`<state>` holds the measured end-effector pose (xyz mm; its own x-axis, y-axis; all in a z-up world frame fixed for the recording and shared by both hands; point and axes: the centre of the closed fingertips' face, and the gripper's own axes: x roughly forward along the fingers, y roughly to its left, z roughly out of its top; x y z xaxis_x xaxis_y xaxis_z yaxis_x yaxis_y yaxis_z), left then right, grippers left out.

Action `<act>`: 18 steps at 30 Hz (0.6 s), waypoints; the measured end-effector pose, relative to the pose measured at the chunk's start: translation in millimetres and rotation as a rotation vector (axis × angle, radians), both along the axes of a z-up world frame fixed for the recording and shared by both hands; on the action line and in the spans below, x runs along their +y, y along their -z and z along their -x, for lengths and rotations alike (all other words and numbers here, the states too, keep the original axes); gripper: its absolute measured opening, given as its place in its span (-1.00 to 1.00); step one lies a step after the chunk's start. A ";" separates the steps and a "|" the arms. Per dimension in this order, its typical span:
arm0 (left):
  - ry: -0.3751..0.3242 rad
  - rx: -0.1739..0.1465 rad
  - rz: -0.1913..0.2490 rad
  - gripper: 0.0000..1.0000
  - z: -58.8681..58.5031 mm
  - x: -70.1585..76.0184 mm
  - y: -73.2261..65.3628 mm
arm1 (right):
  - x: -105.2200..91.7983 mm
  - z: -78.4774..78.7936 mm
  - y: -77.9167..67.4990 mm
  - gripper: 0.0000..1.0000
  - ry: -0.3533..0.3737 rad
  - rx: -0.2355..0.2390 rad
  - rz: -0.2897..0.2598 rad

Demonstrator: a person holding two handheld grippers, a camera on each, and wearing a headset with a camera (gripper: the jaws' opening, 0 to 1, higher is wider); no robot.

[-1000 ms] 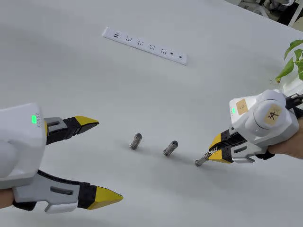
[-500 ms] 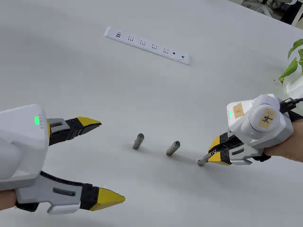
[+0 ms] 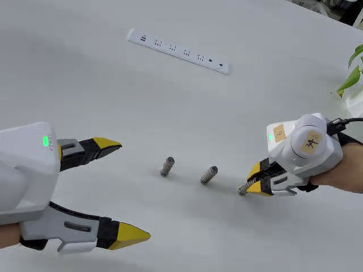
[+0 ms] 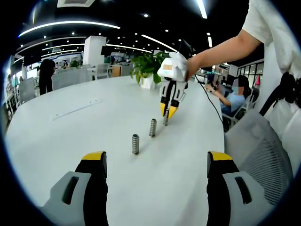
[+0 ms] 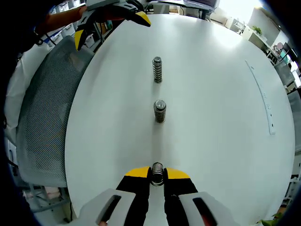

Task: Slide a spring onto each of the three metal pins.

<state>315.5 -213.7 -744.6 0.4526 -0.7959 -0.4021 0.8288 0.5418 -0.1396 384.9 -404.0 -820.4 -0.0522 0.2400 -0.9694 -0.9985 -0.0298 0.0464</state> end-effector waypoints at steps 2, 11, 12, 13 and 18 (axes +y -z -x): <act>0.001 0.001 -0.001 0.73 0.0 0.0 0.1 | 0.7 0.1 1.1 -0.86 -0.003 -0.001 0.003; 0.000 0.003 -0.001 0.72 -0.1 0.6 -0.1 | 0.4 -1.6 5.6 -0.86 0.002 0.005 0.006; -0.001 0.002 -0.001 0.73 -0.2 0.8 -0.1 | 0.5 -1.7 6.1 -0.86 0.001 0.005 0.006; -0.001 0.002 -0.001 0.72 -0.3 0.8 -0.3 | 0.2 -1.6 6.4 -0.86 0.000 0.004 0.008; -0.002 0.002 -0.001 0.71 -0.2 1.1 -0.6 | 0.9 -1.1 7.4 -0.86 0.000 0.008 0.010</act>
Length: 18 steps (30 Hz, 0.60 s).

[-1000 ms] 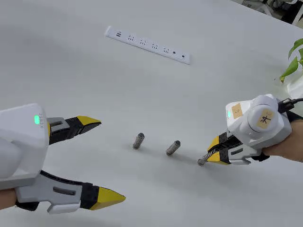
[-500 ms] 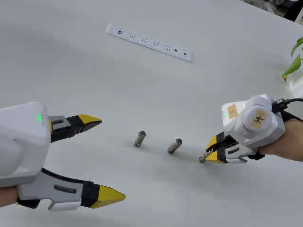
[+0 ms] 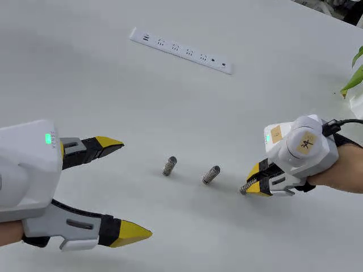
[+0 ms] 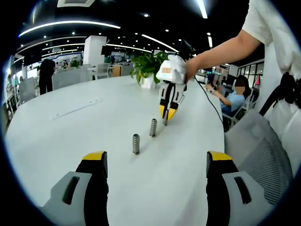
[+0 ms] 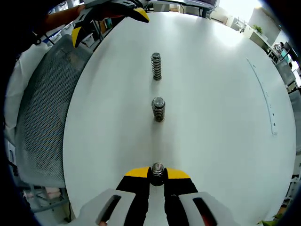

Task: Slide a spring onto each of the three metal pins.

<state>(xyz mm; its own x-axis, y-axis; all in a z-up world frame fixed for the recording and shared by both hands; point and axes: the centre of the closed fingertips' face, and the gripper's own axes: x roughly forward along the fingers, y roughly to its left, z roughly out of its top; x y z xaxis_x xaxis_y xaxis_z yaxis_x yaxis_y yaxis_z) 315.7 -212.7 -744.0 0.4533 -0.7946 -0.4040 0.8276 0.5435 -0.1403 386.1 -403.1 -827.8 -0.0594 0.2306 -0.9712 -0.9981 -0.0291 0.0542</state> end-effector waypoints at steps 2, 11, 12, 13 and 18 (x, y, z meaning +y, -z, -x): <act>0.001 -0.001 -0.001 0.71 0.2 0.1 0.1 | -0.1 0.0 0.5 -0.86 -0.002 0.000 0.001; -0.004 0.000 0.001 0.70 0.8 1.1 -0.3 | 1.5 0.6 1.0 -0.85 -0.002 0.006 0.000; -0.003 -0.002 0.000 0.70 0.6 1.2 -0.3 | 1.8 0.7 0.8 -0.85 -0.002 0.006 -0.002; -0.004 -0.001 0.000 0.70 0.6 1.2 -0.4 | 2.4 1.3 0.6 -0.85 0.003 0.010 -0.006; -0.002 -0.001 -0.001 0.70 0.8 1.1 -0.5 | 1.8 1.3 1.2 -0.84 0.006 0.013 -0.003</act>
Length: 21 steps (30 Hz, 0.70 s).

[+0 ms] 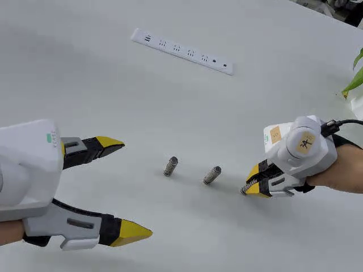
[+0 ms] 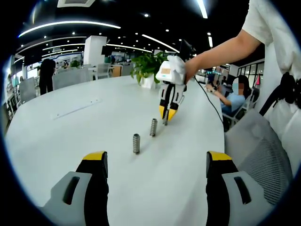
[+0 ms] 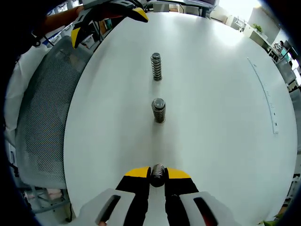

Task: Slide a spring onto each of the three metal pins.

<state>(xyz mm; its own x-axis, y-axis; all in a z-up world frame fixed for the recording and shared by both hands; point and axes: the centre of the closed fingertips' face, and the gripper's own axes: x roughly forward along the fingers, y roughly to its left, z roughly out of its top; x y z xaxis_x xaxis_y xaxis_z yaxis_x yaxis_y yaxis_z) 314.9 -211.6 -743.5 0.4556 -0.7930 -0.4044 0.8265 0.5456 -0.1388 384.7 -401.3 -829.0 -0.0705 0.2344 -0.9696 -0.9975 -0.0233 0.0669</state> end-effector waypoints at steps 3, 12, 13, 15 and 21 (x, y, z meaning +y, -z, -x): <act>-0.001 0.002 -0.001 0.69 0.3 0.2 0.1 | 0.2 -1.0 -0.4 -0.80 0.004 -0.003 -0.003; 0.004 0.000 -0.005 0.68 0.8 -0.9 -1.0 | -0.7 -1.7 -4.3 -0.70 0.018 -0.009 -0.014; 0.005 -0.001 -0.004 0.68 0.7 -1.4 -1.7 | -1.1 -1.6 -4.8 -0.68 0.020 -0.010 -0.015; 0.007 -0.003 -0.005 0.68 0.7 -2.1 -2.2 | -1.5 -1.8 -5.8 -0.66 0.024 -0.014 -0.020; 0.017 -0.004 -0.020 0.71 1.7 -2.4 -1.1 | -3.4 0.6 -11.2 -0.57 0.049 -0.018 -0.040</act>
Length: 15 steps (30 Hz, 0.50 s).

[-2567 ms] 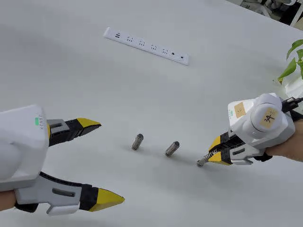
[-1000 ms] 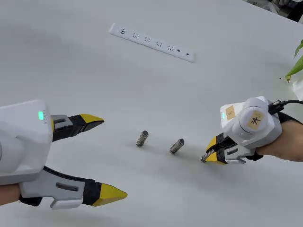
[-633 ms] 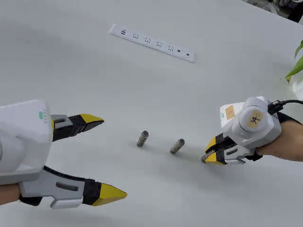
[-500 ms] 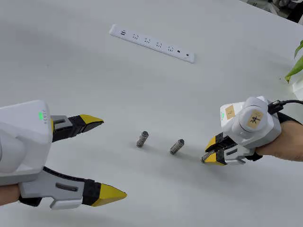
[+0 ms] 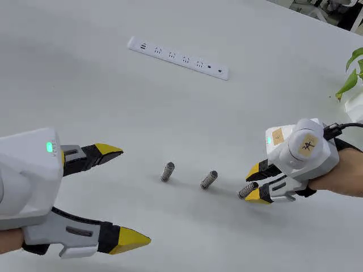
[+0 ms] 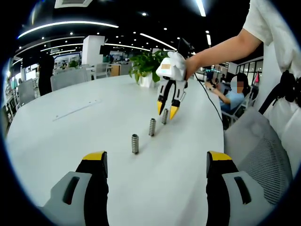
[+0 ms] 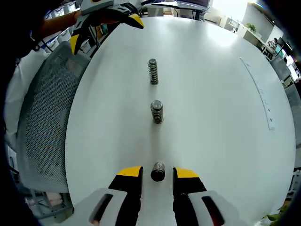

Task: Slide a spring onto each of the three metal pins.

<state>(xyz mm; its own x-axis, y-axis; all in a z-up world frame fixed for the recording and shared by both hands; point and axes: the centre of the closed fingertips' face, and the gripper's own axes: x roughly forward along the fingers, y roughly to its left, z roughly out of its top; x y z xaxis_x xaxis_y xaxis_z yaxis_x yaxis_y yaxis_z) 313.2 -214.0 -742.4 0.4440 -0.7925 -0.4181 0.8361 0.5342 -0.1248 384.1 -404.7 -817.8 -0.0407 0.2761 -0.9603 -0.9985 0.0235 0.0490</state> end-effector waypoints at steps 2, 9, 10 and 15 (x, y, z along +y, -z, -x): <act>-0.001 0.001 -0.002 0.72 0.0 0.9 0.2 | -1.1 1.5 -1.6 -0.49 0.013 0.001 -0.010; 0.006 -0.002 -0.027 0.78 1.2 4.1 2.3 | -4.5 4.3 -12.7 -0.28 0.082 -0.011 -0.072; 0.006 -0.002 -0.030 0.80 1.4 4.4 2.9 | -5.5 5.2 -15.1 -0.23 0.099 -0.015 -0.086; 0.013 -0.005 -0.043 0.87 2.1 5.0 3.8 | -12.1 12.2 -23.9 -0.07 0.144 -0.038 -0.129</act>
<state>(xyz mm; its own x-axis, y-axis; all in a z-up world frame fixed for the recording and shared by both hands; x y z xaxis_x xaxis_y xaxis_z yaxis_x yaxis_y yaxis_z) 311.2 -209.0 -746.2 0.4359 -0.7797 -0.4496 0.8436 0.5280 -0.0977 371.9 -416.8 -794.0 0.0439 0.3976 -0.9165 -0.9864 0.1626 0.0232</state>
